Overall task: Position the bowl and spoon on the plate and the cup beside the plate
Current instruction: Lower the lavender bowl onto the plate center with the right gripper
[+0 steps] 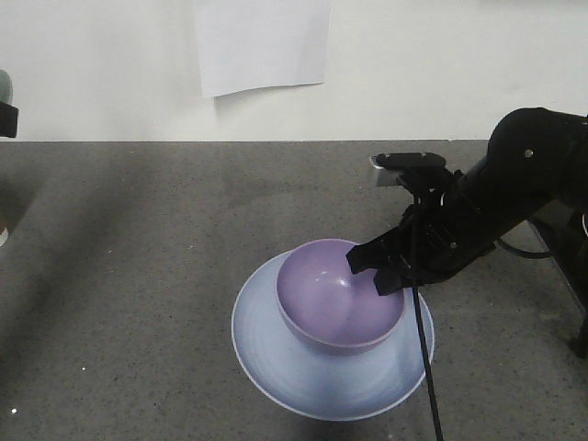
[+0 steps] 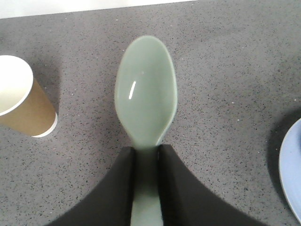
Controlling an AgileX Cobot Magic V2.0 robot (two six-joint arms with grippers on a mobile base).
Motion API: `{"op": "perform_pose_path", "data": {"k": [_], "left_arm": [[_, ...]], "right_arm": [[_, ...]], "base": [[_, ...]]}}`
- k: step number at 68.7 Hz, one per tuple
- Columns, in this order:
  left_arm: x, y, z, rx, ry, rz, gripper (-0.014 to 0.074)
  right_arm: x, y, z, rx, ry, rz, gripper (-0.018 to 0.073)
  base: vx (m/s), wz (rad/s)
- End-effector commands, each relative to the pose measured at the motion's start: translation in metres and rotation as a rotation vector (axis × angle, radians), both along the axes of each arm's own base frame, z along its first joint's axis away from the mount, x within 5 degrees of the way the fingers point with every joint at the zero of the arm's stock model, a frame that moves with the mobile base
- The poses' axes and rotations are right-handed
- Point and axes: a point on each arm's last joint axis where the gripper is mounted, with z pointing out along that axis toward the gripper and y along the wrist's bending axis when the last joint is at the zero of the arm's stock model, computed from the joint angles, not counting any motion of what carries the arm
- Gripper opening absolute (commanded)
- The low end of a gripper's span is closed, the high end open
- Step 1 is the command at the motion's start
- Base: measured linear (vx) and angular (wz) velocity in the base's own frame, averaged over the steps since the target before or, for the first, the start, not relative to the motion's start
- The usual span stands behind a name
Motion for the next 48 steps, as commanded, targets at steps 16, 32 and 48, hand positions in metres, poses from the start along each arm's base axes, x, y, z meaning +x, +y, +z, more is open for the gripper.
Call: {"op": "perform_pose_path", "data": {"k": [16, 32, 48], "left_arm": [[-0.004, 0.0, 0.015, -0.013, -0.096, -0.008, -0.0006], [-0.004, 0.0, 0.015, -0.013, -0.096, -0.008, -0.0006], [-0.004, 0.0, 0.015, -0.013, -0.096, -0.008, -0.0006]], "right_arm": [[0.007, 0.003, 0.007, 0.023, -0.047, -0.011, -0.0003], [0.009, 0.004, -0.004, 0.005, 0.0, 0.001, -0.0001], [0.01, 0.004, -0.004, 0.008, 0.002, 0.0, 0.003]], "base": [[0.0, 0.0], [0.0, 0.0], [0.0, 0.0]]}}
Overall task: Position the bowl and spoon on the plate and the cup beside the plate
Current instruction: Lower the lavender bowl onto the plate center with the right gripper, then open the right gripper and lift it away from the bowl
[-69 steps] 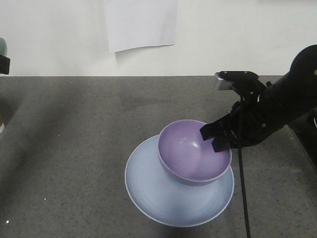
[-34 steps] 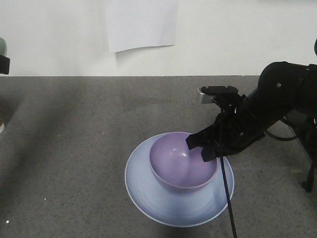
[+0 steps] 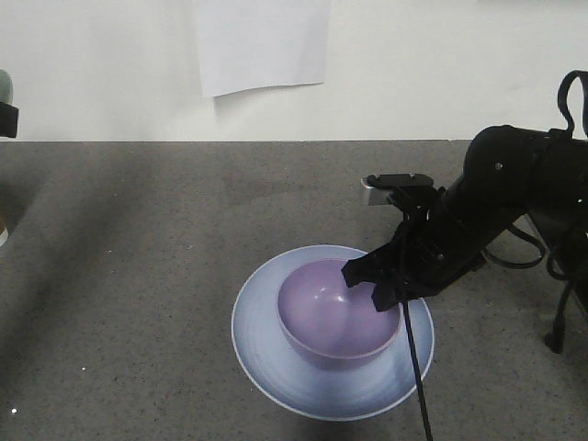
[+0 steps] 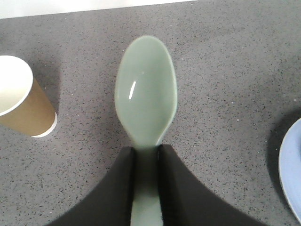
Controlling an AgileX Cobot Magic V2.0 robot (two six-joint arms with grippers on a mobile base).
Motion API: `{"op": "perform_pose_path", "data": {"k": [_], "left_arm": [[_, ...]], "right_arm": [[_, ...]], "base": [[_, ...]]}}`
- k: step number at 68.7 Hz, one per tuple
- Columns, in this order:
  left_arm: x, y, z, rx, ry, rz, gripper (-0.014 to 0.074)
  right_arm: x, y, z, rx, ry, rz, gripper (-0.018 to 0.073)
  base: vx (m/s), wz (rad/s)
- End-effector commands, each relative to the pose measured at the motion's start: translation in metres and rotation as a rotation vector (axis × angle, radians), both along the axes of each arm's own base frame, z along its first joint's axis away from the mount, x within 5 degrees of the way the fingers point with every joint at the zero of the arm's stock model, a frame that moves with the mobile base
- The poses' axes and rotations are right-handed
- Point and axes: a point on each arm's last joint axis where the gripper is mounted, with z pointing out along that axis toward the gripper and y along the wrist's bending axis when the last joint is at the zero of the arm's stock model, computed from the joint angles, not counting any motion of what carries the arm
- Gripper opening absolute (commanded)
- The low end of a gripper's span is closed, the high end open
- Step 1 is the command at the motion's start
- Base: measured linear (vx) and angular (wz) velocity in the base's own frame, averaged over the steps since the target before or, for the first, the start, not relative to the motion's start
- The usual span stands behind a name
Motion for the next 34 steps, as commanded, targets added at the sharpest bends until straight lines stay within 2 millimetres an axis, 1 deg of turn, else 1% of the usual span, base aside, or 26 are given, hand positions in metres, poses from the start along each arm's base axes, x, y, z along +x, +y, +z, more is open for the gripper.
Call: {"op": "perform_pose_path", "data": {"k": [1, 8, 15, 21, 34], "left_arm": [[-0.004, 0.0, 0.0154, -0.013, -0.096, -0.008, -0.0006], [-0.004, 0.0, 0.0154, -0.013, -0.096, -0.008, -0.0006], [-0.004, 0.0, 0.0154, -0.013, -0.096, -0.008, -0.0006], [-0.004, 0.0, 0.0154, -0.013, -0.096, -0.008, -0.0006], [-0.004, 0.0, 0.0154, -0.013, -0.096, -0.008, -0.0006]], "right_arm": [[0.0005, 0.0013, 0.0215, 0.036, -0.076, 0.0, 0.0034], [0.0007, 0.0012, 0.0215, 0.036, -0.077, 0.0, 0.0071], [0.0011, 0.0007, 0.0216, 0.036, -0.079, -0.002, 0.0131], [0.0012, 0.0007, 0.0216, 0.036, -0.08, -0.002, 0.0193], [0.001, 0.0007, 0.0219, 0.037, -0.08, -0.005, 0.0365]], "base": [[0.0, 0.0], [0.0, 0.0], [0.0, 0.0], [0.0, 0.0], [0.0, 0.0]]}}
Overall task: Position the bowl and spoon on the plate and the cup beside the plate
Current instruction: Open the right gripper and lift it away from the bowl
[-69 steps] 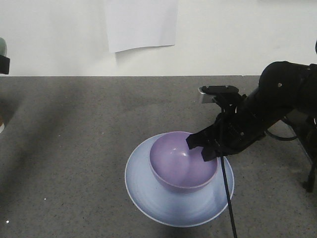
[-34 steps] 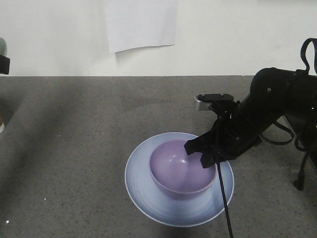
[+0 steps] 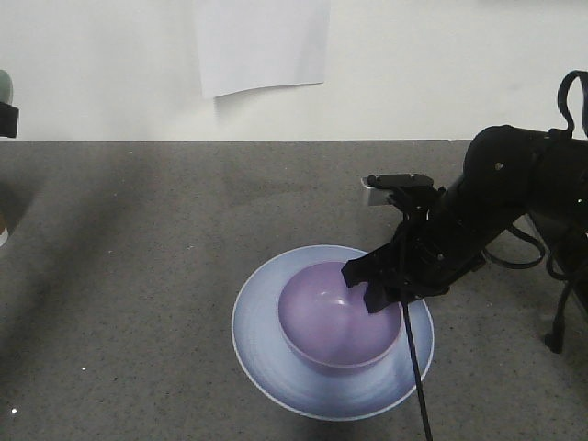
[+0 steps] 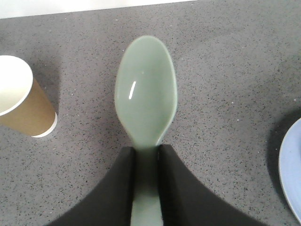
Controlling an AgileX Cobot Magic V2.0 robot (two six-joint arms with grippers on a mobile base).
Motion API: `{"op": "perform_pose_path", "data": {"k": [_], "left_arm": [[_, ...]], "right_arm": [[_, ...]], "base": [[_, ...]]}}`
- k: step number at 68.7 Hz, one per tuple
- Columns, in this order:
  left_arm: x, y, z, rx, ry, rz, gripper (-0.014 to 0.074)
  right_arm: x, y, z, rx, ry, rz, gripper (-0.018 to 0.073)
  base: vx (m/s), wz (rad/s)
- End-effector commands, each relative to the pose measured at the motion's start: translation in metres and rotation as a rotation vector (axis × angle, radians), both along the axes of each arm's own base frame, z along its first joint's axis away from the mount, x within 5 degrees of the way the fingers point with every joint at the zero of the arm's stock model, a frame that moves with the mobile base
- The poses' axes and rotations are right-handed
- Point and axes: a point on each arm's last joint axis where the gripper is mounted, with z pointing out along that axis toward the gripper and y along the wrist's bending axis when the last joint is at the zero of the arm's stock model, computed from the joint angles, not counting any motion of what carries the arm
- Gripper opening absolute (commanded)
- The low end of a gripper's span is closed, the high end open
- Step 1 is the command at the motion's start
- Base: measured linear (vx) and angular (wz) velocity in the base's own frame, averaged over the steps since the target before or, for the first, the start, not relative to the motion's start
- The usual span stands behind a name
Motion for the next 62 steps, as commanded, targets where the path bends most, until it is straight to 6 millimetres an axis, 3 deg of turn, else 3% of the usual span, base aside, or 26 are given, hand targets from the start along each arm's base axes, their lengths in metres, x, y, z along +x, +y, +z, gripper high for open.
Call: {"op": "perform_pose_path", "data": {"k": [1, 14, 25, 42, 62], "left_arm": [[-0.004, 0.0, 0.015, -0.013, -0.096, -0.008, -0.0006], [-0.004, 0.0, 0.015, -0.013, -0.093, -0.008, -0.0006], [-0.004, 0.0, 0.015, -0.012, -0.09, -0.007, -0.0006], [-0.004, 0.0, 0.015, -0.012, -0.089, -0.007, -0.0006], [-0.005, 0.0, 0.014, -0.013, -0.082, -0.007, -0.0006]], "right_arm": [[0.001, 0.001, 0.022, 0.038, -0.082, -0.006, 0.0386], [-0.001, 0.0, 0.028, 0.043, -0.103, -0.007, 0.0513], [-0.006, -0.004, 0.039, 0.032, -0.142, -0.001, 0.0524], [-0.027, -0.016, 0.079, 0.025, -0.258, -0.026, 0.0522], [-0.075, -0.037, 0.133, 0.031, -0.399, -0.033, 0.0517]], "base": [[0.0, 0.0], [0.0, 0.0], [0.0, 0.0], [0.0, 0.0], [0.0, 0.0]]}}
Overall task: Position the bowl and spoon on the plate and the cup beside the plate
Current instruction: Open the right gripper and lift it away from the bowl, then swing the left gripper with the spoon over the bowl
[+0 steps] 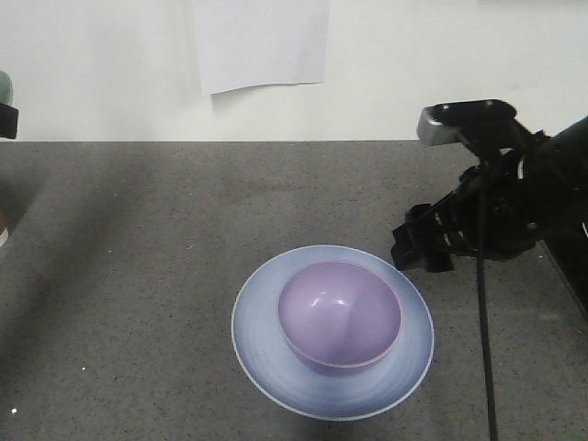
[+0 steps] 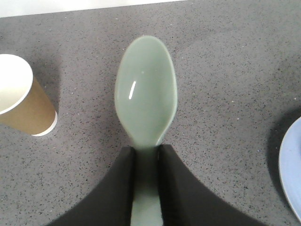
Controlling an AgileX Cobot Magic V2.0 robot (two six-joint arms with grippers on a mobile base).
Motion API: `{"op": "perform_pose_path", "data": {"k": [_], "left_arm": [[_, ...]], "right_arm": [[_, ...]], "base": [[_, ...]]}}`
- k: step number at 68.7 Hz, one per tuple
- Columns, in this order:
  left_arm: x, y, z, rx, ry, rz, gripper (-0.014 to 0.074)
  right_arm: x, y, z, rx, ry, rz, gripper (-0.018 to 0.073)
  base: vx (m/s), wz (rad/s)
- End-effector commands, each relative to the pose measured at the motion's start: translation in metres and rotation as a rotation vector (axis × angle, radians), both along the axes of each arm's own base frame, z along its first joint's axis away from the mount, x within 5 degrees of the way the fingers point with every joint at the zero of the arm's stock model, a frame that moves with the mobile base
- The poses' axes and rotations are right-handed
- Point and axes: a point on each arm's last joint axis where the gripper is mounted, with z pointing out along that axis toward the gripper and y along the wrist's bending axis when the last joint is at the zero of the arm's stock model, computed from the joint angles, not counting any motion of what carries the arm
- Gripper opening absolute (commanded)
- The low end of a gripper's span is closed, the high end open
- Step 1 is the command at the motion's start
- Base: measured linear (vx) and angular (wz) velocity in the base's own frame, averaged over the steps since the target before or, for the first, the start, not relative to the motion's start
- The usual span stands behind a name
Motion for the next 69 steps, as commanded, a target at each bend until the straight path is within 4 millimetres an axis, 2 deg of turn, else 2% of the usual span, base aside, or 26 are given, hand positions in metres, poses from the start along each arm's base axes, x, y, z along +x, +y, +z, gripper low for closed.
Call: {"op": "perform_pose_path", "data": {"k": [1, 15, 24, 31, 48, 55, 69], "left_arm": [[-0.004, 0.0, 0.015, -0.015, -0.087, -0.008, -0.0006], [-0.005, 0.0, 0.015, -0.019, -0.085, -0.009, -0.0006], [-0.005, 0.0, 0.015, -0.019, -0.085, -0.009, -0.0006], [-0.006, -0.004, 0.014, -0.02, -0.074, -0.053, -0.0006], [-0.014, -0.031, 0.015, -0.099, -0.069, -0.421, -0.0007], [-0.014, -0.037, 0.015, -0.119, -0.071, -0.487, -0.0008], [-0.004, -0.052, 0.0, -0.106, 0.021, -0.56, -0.0008]], "right_arm": [[-0.019, -0.009, 0.034, 0.03, -0.121, -0.019, 0.0517], [-0.055, -0.023, 0.065, 0.055, -0.244, -0.029, 0.0517], [-0.066, -0.027, 0.074, 0.067, -0.284, -0.03, 0.0517], [-0.068, -0.028, 0.075, 0.069, -0.291, -0.03, 0.0517], [-0.067, -0.027, 0.074, 0.07, -0.292, -0.03, 0.0517], [-0.067, -0.027, 0.075, 0.071, -0.291, -0.03, 0.0517], [-0.067, -0.027, 0.074, 0.07, -0.289, -0.03, 0.0517]], "base": [[0.0, 0.0], [0.0, 0.0], [0.0, 0.0], [0.0, 0.0], [0.0, 0.0], [0.0, 0.0], [0.0, 0.0]]}}
